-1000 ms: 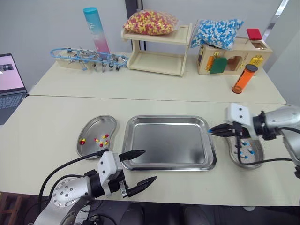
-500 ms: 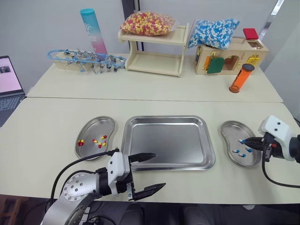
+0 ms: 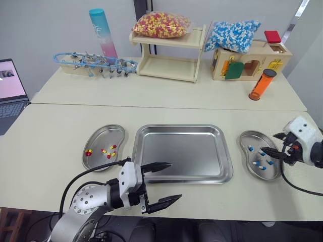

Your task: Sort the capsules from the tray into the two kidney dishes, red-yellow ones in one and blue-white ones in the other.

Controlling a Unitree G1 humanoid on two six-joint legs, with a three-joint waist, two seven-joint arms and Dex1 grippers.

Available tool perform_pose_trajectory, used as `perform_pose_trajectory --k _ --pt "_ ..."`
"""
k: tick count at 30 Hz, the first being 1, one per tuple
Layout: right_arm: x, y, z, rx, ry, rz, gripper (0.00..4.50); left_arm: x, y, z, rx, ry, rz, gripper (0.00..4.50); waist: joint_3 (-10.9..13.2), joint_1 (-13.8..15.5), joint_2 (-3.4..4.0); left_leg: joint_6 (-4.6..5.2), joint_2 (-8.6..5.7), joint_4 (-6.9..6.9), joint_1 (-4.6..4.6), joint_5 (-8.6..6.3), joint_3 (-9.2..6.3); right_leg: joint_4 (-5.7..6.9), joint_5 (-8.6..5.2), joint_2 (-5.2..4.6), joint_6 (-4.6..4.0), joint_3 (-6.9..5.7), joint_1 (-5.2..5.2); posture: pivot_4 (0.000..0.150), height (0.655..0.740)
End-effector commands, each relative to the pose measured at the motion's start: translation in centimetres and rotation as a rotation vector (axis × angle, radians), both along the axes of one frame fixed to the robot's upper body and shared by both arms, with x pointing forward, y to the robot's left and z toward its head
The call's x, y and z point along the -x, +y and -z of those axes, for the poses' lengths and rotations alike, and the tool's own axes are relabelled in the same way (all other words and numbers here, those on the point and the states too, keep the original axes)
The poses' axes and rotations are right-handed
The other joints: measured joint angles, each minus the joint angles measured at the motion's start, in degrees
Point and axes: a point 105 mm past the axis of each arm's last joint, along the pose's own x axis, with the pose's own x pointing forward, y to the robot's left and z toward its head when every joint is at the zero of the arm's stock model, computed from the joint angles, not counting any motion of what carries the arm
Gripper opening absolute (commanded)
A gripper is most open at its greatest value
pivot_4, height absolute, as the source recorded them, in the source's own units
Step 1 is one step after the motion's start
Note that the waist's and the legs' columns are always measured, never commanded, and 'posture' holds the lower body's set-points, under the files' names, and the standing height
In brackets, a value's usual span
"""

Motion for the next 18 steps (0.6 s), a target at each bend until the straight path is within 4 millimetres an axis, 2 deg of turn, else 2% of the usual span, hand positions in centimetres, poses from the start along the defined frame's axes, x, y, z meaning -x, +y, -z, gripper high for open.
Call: perform_pose_trajectory --k 1,7,11,14,18 --pt "1.3 0.4 -1.9 -0.004 -0.081 -0.057 4.46 0.2 -0.3 -0.9 0.028 -0.036 0.011 4.5 0.0 0.0 0.0 0.0 0.0 0.0 0.0 0.0 -0.01 0.0 0.0 0.0 0.0 -0.01 0.01 0.15 0.74" --pt "4.2 0.7 -2.8 -0.03 -0.231 -0.123 4.46 0.0 -0.2 -0.9 0.027 -0.04 0.0 4.5 0.0 0.1 0.0 0.0 0.0 0.0 0.06 0.0 -0.02 -0.01 0.0 0.0 0.01 -0.03 0.11 0.15 0.74" --pt "6.8 0.8 -1.8 -0.033 -0.247 -0.176 4.46 -0.4 0.6 -0.7 0.013 -0.039 -0.063 4.5 0.0 0.1 0.0 0.0 0.0 -0.01 0.12 0.0 -0.04 -0.03 -0.01 0.0 0.02 -0.05 0.18 0.15 0.74" --pt "7.8 0.2 -1.0 -0.056 -0.209 -0.19 4.46 -1.0 3.2 -0.8 0.002 -0.038 -0.21 4.5 0.0 -0.3 0.04 0.0 0.0 -0.01 0.2 0.0 -0.01 -0.02 -0.01 0.0 0.02 -0.01 0.23 0.15 0.74" --pt "8.1 -1.2 -0.6 -0.071 -0.178 -0.178 4.46 -1.6 7.5 -0.8 -0.025 -0.015 -0.426 4.5 0.0 -0.3 0.02 0.01 0.01 -0.02 0.25 -0.01 0.0 -0.01 -0.01 0.0 0.01 0.01 0.27 0.15 0.74"
